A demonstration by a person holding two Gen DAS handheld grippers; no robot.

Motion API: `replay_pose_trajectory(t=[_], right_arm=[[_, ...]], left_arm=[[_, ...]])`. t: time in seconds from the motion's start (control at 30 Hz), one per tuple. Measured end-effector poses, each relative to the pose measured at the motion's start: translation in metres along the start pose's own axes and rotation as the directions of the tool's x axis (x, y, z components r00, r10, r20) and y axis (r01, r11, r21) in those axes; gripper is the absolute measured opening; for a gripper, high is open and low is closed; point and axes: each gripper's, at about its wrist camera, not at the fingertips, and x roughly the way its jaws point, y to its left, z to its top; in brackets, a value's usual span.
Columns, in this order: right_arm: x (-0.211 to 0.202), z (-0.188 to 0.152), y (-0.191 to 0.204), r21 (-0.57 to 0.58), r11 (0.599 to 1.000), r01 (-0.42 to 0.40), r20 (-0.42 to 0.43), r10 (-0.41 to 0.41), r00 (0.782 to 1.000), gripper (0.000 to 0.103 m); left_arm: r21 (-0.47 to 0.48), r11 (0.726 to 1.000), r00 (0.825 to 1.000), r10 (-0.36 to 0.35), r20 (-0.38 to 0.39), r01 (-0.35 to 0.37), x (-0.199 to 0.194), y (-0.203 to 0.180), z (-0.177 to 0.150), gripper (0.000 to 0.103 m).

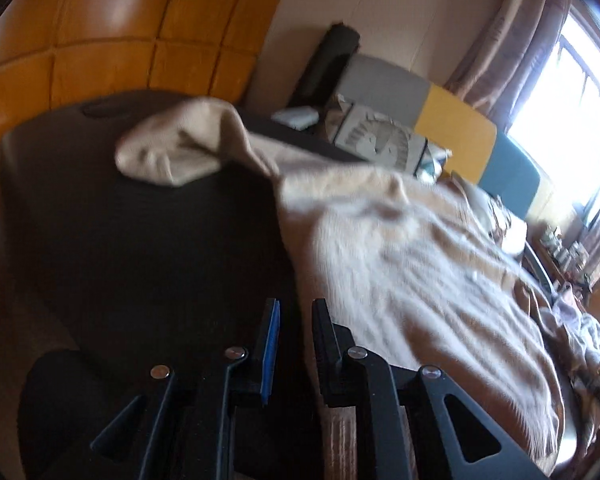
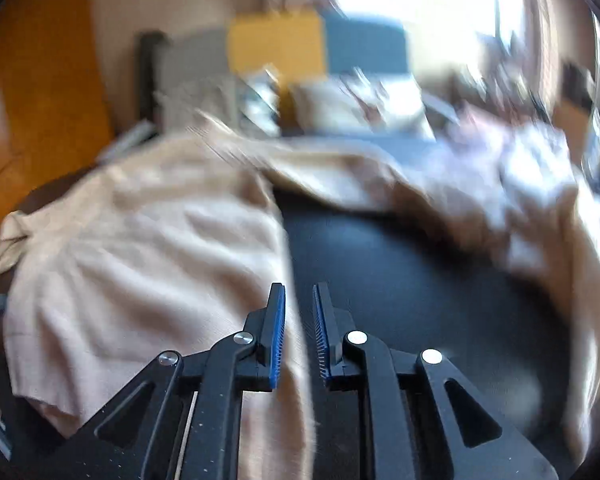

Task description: Fold clothes

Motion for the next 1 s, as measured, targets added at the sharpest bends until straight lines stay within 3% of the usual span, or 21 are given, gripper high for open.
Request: replay_pose_trajectory(t=[0.1, 0.2, 0.37, 0.47, 0.5, 0.63, 0.7, 0.83, 1.0], right_arm=[[0.007, 0.003, 0.017, -0.048, 0.99, -0.135, -0.059, 0.132, 0.99, 0.016], [0.029, 0.002, 0.034, -0.041, 0.965, -0.26, -0.203, 0.247, 0.948, 0.016], [0.043, -0.008, 0.07, -0.091, 0.941, -0.325, -0.3, 0.286, 0.91, 0.016], [0.057, -0.02, 0.076, -0.143, 0.95, -0.279, -0.346, 0.217, 0.913, 0.016], [0.058, -0.021, 0.073, -0.134, 0.951, -0.279, -0.329, 0.223, 0.918, 0.016], [0.06, -0.018, 0.045, -0.09, 0.985, -0.145, -0.303, 0.111, 0.946, 0.016], [0.062, -0.018, 0.025, -0.055, 0.99, -0.131, -0.305, 0.108, 0.946, 0.016], [0.064, -0.017, 0.009, -0.106, 0.994, -0.028, -0.271, -0.002, 0.963, 0.016], [0.065, -0.015, -0.012, -0.014, 0.999, -0.04, -0.273, 0.034, 0.961, 0.016]], left_arm=[[0.004, 0.999, 0.999, -0.031, -0.04, 0.031, 0.009, -0.003, -0.003, 0.016], [0.01, 0.998, 0.997, -0.064, -0.041, 0.064, 0.007, -0.006, -0.003, 0.016], [0.0, 0.995, 0.994, -0.096, -0.045, 0.096, 0.005, -0.006, -0.004, 0.016], [-0.006, 0.995, 0.993, -0.105, -0.046, 0.104, 0.004, -0.006, -0.002, 0.016], [-0.007, 0.995, 0.993, -0.104, -0.046, 0.104, 0.003, -0.005, -0.002, 0.016], [-0.019, 0.995, 0.994, -0.1, -0.038, 0.1, 0.002, -0.002, 0.001, 0.016], [-0.027, 0.995, 0.995, -0.094, -0.04, 0.093, 0.002, -0.001, 0.002, 0.016], [-0.028, 0.996, 0.995, -0.086, -0.051, 0.084, 0.004, -0.002, 0.002, 0.016], [-0.014, 0.987, 0.977, -0.162, -0.139, 0.162, 0.015, -0.013, -0.004, 0.016]])
